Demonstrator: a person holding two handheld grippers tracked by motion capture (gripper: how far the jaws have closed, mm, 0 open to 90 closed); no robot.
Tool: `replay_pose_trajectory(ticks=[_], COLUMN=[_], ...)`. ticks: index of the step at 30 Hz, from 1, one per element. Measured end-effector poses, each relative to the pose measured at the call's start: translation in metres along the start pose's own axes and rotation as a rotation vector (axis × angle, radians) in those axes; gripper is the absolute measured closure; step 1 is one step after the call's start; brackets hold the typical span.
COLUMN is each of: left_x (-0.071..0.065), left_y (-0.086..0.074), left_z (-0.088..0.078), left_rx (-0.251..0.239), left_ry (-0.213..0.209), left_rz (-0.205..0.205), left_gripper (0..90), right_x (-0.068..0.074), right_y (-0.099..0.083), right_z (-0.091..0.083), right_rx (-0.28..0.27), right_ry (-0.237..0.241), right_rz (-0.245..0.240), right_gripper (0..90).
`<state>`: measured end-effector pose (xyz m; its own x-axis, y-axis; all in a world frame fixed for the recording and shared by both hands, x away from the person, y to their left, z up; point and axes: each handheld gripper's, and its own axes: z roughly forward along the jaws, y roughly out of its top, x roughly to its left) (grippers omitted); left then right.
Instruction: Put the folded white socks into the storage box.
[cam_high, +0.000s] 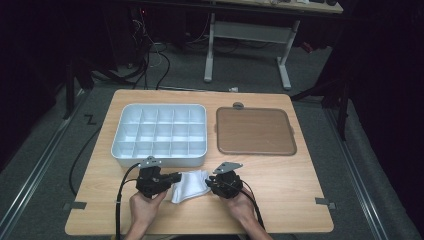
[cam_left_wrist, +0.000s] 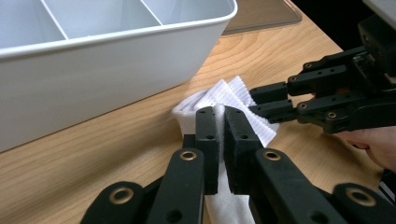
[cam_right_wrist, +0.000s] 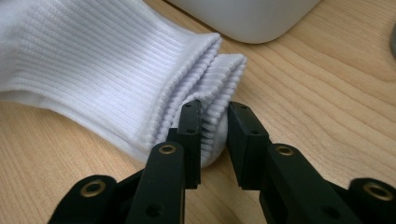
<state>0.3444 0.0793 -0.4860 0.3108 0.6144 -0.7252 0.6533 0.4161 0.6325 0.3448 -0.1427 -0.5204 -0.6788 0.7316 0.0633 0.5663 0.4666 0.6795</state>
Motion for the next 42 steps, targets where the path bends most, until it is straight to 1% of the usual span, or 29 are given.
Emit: replay_pose_trajectory(ticks=[2, 5, 8, 15, 16, 18, 24, 32, 37, 39, 40, 42], left_x=[-0.002, -0.003, -0.004, -0.008, -0.009, -0.010, -0.014, -0.018, -0.021, -0.021, -0.019, -0.018], left_y=[0.001, 0.002, 0.003, 0.003, 0.003, 0.003, 0.001, -0.001, -0.004, -0.005, -0.007, -0.008], left_z=[0.001, 0.002, 0.003, 0.006, 0.007, 0.008, 0.015, 0.021, 0.027, 0.030, 0.034, 0.036], left_rx=[0.003, 0.004, -0.001, 0.001, 0.004, 0.006, 0.019, 0.030, 0.042, 0.046, 0.054, 0.055], left_ry=[-0.009, -0.006, -0.015, -0.024, -0.032, -0.036, -0.041, -0.054, -0.060, -0.061, -0.053, -0.049], left_rz=[-0.002, 0.003, -0.009, -0.011, -0.005, -0.010, 0.003, 0.010, 0.023, 0.024, 0.027, 0.030], left_gripper=[85.8, 85.7, 85.8, 85.7, 85.7, 85.7, 85.7, 85.7, 85.7, 85.7, 85.7, 85.7], right_x=[0.001, 0.002, 0.005, 0.009, 0.010, 0.011, 0.016, 0.019, 0.021, 0.021, 0.021, 0.021], right_y=[0.000, 0.000, 0.001, 0.002, 0.002, 0.003, 0.003, 0.004, 0.004, 0.004, 0.003, 0.003], right_z=[0.001, 0.002, 0.002, 0.004, 0.005, 0.005, 0.006, 0.007, 0.007, 0.007, 0.007, 0.007], right_rx=[0.000, 0.003, 0.002, 0.002, 0.005, 0.006, 0.004, 0.009, 0.007, 0.005, 0.005, 0.005], right_ry=[0.007, 0.009, 0.015, 0.023, 0.025, 0.027, 0.035, 0.050, 0.057, 0.060, 0.062, 0.063], right_rz=[-0.010, -0.018, -0.043, -0.065, -0.071, -0.073, -0.095, -0.105, -0.110, -0.113, -0.113, -0.112], right_gripper=[77.6, 78.0, 79.0, 79.5, 79.6, 79.6, 79.7, 79.7, 79.7, 79.7, 79.6, 79.6])
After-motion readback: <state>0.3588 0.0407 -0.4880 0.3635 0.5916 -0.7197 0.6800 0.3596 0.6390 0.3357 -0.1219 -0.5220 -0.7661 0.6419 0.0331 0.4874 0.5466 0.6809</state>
